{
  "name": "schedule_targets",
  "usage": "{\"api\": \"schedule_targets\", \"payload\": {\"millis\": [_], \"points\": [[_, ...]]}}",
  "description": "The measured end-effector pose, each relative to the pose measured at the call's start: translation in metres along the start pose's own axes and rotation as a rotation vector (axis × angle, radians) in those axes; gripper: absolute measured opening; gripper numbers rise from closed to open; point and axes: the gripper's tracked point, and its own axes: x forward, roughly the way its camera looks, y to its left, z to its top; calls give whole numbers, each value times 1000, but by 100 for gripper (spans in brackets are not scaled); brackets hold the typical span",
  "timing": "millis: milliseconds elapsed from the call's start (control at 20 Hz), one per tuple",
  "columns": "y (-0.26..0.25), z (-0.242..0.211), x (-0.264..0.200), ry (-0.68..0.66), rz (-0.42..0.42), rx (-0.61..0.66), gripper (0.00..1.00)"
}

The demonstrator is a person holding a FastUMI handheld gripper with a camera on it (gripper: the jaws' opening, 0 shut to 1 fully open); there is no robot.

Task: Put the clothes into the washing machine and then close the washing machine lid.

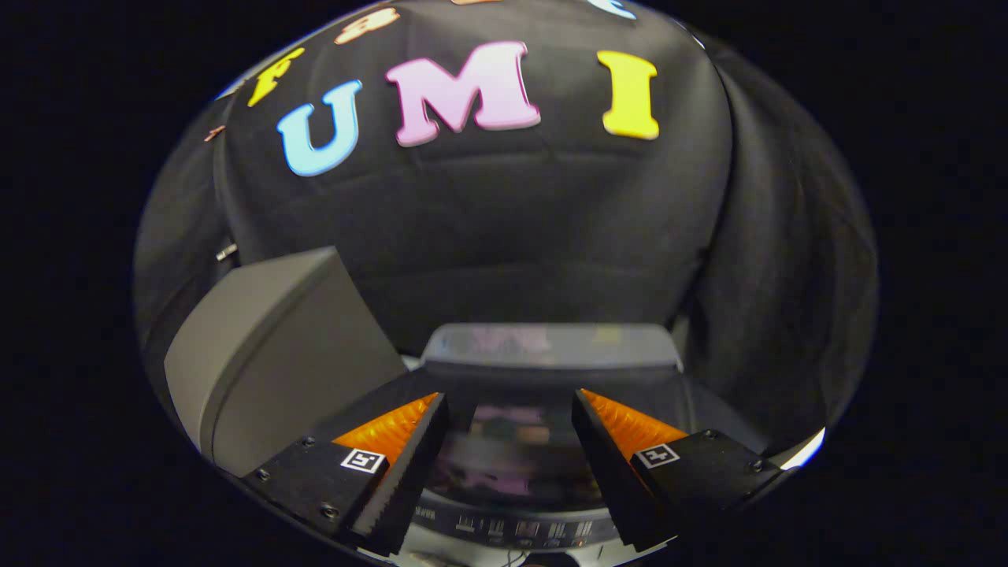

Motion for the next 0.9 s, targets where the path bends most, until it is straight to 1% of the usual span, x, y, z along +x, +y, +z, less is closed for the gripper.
{"api": "schedule_targets", "payload": {"millis": [50, 150, 250, 450, 500, 550, 650, 700, 750, 900], "points": [[2, -6, -2, -10, 1, 30, 99], [2, -4, -8, -81, -40, 3, 99], [12, 26, -30, -195, -72, -39, 99], [65, 104, -97, -500, -80, -63, 99], [80, 116, -108, -562, -73, -65, 99], [103, 130, -121, -619, -42, -59, 99], [135, 139, -140, -705, -4, -57, 99], [147, 134, -156, -745, 23, -62, 99], [163, 133, -164, -766, 51, -76, 99], [190, 126, -171, -780, 76, -141, 99]]}}
